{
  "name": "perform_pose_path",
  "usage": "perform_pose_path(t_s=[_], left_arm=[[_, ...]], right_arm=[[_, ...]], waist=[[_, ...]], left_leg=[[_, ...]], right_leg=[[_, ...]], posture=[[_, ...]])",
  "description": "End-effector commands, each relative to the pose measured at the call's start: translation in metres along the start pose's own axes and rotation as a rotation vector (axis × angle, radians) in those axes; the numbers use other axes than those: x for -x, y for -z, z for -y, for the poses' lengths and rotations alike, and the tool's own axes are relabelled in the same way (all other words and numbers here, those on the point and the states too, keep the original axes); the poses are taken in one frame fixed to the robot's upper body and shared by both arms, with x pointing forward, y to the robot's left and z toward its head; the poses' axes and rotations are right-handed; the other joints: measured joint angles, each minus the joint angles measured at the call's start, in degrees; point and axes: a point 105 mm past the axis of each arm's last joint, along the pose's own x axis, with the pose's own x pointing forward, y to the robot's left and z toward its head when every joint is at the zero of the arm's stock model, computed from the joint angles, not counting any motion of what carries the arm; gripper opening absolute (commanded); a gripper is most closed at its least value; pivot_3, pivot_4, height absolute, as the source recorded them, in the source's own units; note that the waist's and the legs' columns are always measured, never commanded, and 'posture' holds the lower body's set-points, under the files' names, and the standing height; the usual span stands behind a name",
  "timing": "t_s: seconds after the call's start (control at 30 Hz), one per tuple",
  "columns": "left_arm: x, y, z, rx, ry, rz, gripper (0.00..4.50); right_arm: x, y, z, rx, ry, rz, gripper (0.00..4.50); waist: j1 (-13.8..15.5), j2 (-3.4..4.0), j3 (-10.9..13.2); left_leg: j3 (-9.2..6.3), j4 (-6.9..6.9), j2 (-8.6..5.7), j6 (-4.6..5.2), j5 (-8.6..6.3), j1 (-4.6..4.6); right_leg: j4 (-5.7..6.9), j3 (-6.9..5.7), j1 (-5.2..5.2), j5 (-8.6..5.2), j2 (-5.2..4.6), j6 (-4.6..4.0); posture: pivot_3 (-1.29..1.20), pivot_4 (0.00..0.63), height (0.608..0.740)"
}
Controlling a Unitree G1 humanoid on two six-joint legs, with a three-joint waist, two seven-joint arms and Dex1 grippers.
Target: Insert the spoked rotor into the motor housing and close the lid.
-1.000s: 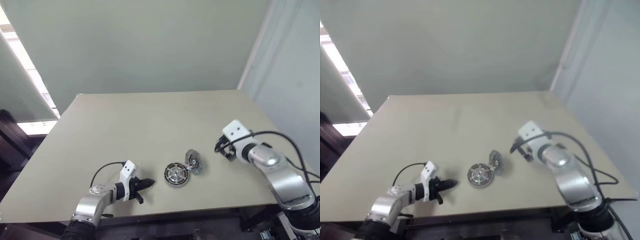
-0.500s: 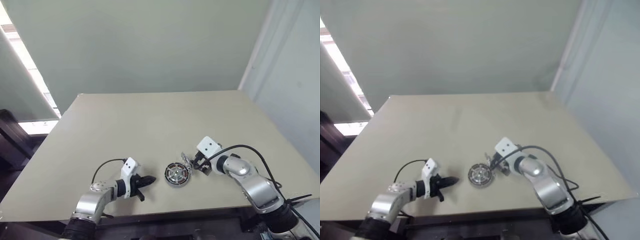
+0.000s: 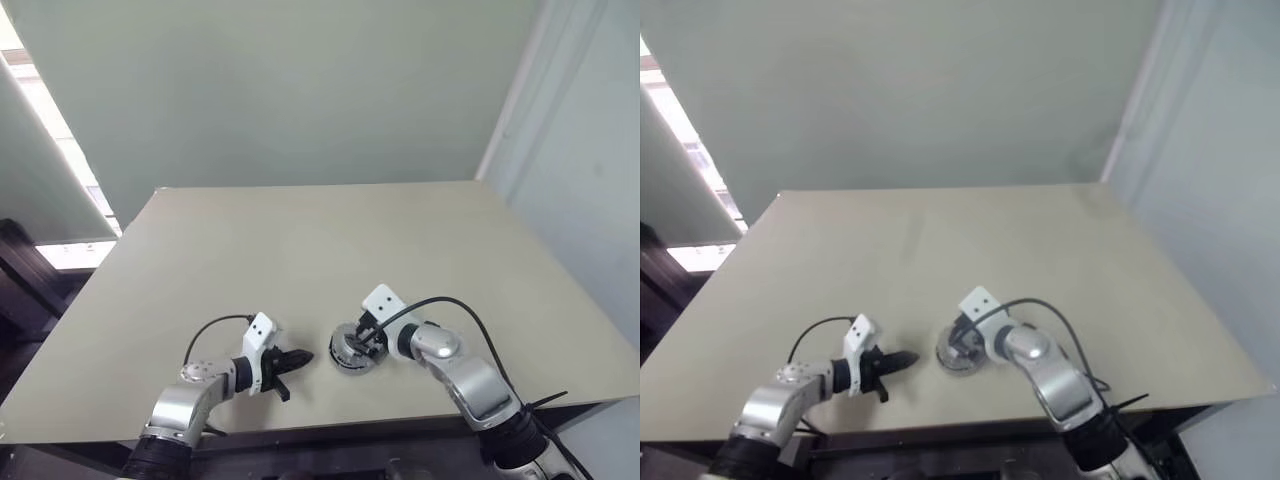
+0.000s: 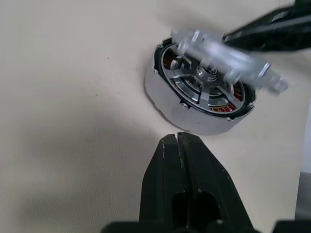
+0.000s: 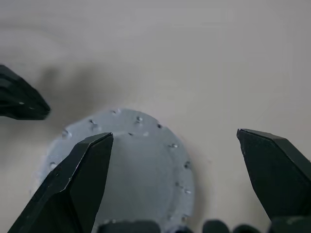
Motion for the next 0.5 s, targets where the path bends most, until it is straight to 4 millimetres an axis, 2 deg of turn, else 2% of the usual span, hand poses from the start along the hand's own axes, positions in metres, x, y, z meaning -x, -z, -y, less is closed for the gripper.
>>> perform_pose_path(t_s=[0.03,0.13,0.3,0.5], left_arm=[[0.003,-0.015,0.001,-0.027,-0.003,0.049,0.00],[0.002,-0.016,0.002,-0.027,-0.002,0.050,0.00],[0.002,-0.017,0.004,-0.028,-0.002,0.048,0.00],[0.000,-0.018,0.005,-0.030,0.003,0.052,0.00]], right_arm=[[-0.003,-0.005,-0.001,-0.008,0.003,0.043,4.47],[-0.002,-0.012,0.002,-0.062,0.006,0.096,4.47],[0.014,-0.029,0.012,-0.175,-0.021,0.188,4.47],[0.031,-0.037,0.024,-0.103,-0.035,0.220,4.47]], waist=[[0.01,0.00,0.00],[0.01,0.00,0.00],[0.01,0.01,0.00],[0.00,0.02,0.00]], left_leg=[[0.00,0.00,0.00,0.00,0.00,0.00],[0.00,0.00,0.00,0.00,0.00,0.00],[-0.01,0.01,-0.01,0.00,0.00,-0.01],[-0.01,0.02,-0.01,0.00,0.00,0.01]], right_leg=[[0.00,0.00,0.00,0.00,0.00,0.00],[0.00,0.00,0.00,0.00,0.00,0.00],[0.00,0.00,0.01,0.00,0.00,0.01],[0.01,-0.01,0.01,0.01,0.00,0.00]], posture=[[0.00,0.000,0.740],[0.00,0.000,0.740],[0.00,0.000,0.740],[0.00,0.000,0.740]])
